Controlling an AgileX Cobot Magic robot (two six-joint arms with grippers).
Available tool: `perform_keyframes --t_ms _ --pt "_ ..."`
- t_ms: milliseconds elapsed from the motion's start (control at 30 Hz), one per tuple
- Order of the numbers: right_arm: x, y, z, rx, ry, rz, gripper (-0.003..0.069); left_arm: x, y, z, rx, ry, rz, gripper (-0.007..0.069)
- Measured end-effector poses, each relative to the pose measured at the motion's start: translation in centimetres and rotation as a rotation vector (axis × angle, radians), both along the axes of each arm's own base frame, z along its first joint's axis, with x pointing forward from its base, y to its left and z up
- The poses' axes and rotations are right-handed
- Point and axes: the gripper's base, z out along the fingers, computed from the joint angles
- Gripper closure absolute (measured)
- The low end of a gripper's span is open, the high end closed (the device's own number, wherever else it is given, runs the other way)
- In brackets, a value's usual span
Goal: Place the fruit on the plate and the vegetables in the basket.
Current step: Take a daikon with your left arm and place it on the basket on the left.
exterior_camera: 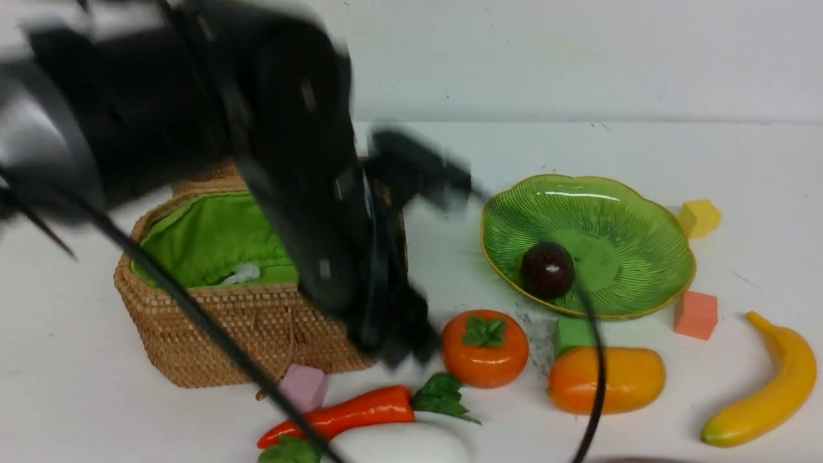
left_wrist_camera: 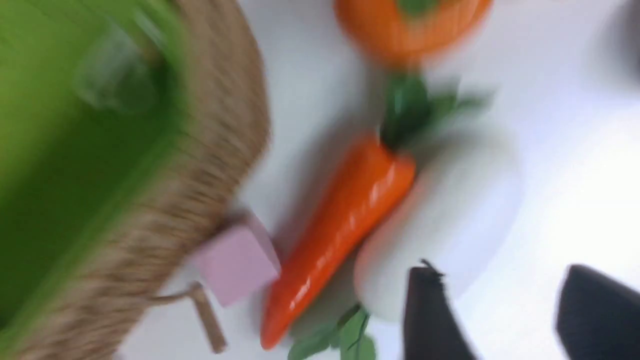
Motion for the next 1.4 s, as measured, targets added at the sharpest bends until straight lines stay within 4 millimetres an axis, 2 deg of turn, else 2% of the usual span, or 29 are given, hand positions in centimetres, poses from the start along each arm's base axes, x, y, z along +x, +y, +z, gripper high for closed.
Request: perform_keyframes --t_ms 33,67,100,200,267,433,667,833,1400 --pt "0.0 0.0 0.0 0.0 0.0 0.0 0.0414 -0.8 -0.2 -2.9 0.071 0.01 -0.053 0.0197" --pt "0.0 0.0 0.0 0.0 0.0 0.0 0.0414 -1.0 -0.4 -3.7 0.094 0.004 -0.076 0.0172" --pt "0.0 0.0 0.0 0.0 0.0 0.0 0.0414 -1.6 -0.7 -5.4 0.129 -0.02 -0.125 0.0116" --pt "0.0 0.0 0.0 0.0 0.0 0.0 0.0414 -2.3 -1.2 -7.2 0.15 -0.083 -0.206 0.0017" --pt "0.0 0.0 0.0 0.0 0.0 0.0 0.0414 -2.4 -1.3 -7.8 0.148 -0.095 -0.231 -0.0008" --pt "0.0 0.0 0.0 0.0 0.0 0.0 0.0414 -2.2 -1.7 -9.2 0.15 -0.078 -0.26 0.0002" --pt "0.0 0.0 0.0 0.0 0.0 0.0 0.0414 -1.8 -2.3 -11.1 0.163 -0.047 -0.267 0.0065" --pt "0.0 0.0 0.0 0.0 0.0 0.0 0.0414 -1.8 -2.4 -11.2 0.163 -0.036 -0.263 0.0092" --pt "0.0 0.0 0.0 0.0 0.0 0.0 0.0414 -2.2 -2.2 -11.2 0.179 0.023 -0.247 0.0092"
